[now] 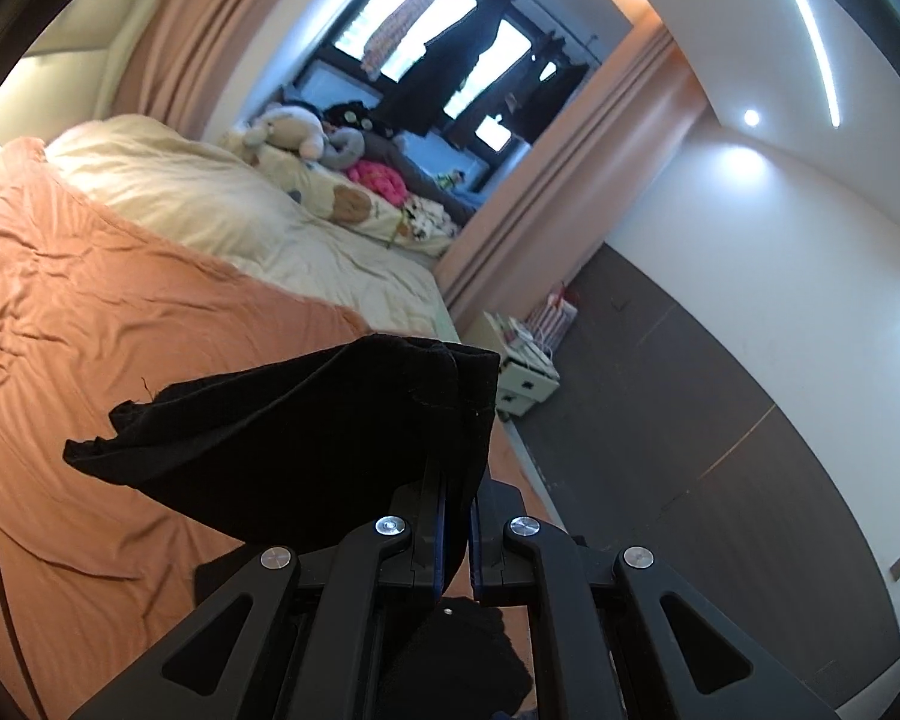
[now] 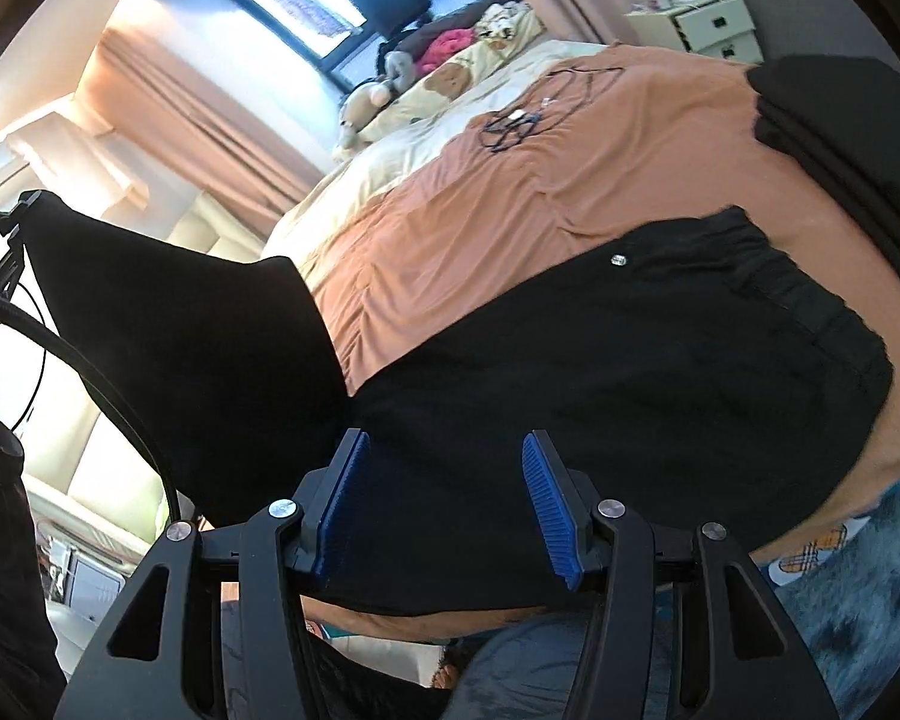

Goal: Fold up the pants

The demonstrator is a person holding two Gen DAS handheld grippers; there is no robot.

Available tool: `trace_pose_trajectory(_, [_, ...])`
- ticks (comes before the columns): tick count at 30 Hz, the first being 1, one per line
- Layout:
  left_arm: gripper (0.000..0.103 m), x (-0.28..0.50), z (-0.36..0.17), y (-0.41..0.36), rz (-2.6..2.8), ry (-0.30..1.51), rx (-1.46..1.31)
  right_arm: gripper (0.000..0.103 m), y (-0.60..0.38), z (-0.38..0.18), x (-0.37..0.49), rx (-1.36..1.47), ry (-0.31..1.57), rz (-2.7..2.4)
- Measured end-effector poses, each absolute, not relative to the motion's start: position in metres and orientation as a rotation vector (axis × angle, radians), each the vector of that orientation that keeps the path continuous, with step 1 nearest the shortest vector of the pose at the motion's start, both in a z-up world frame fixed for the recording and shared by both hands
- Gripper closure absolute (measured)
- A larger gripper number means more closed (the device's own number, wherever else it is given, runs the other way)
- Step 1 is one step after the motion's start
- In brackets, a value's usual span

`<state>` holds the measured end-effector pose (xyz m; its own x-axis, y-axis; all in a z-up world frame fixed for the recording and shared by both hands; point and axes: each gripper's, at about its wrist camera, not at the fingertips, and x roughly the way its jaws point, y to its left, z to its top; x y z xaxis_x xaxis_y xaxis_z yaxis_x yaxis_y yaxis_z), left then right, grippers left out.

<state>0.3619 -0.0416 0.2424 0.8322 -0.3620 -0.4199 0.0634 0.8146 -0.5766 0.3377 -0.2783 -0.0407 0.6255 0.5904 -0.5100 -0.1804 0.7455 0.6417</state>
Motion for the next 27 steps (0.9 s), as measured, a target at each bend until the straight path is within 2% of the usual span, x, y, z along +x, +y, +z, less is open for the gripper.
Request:
trace_pose_trajectory(15, [0.097, 0.42, 0.193, -0.152, -0.349, 0.689, -0.524, 0.052, -0.347, -0.049, 0.295, 0.678, 0.768, 0.385])
trace_pose_trajectory(27, [0.097, 0.45, 0.088, -0.22, -0.435, 0.89, -0.506, 0.052, -0.369, -0.061, 0.268, 0.71, 0.796, 0.339])
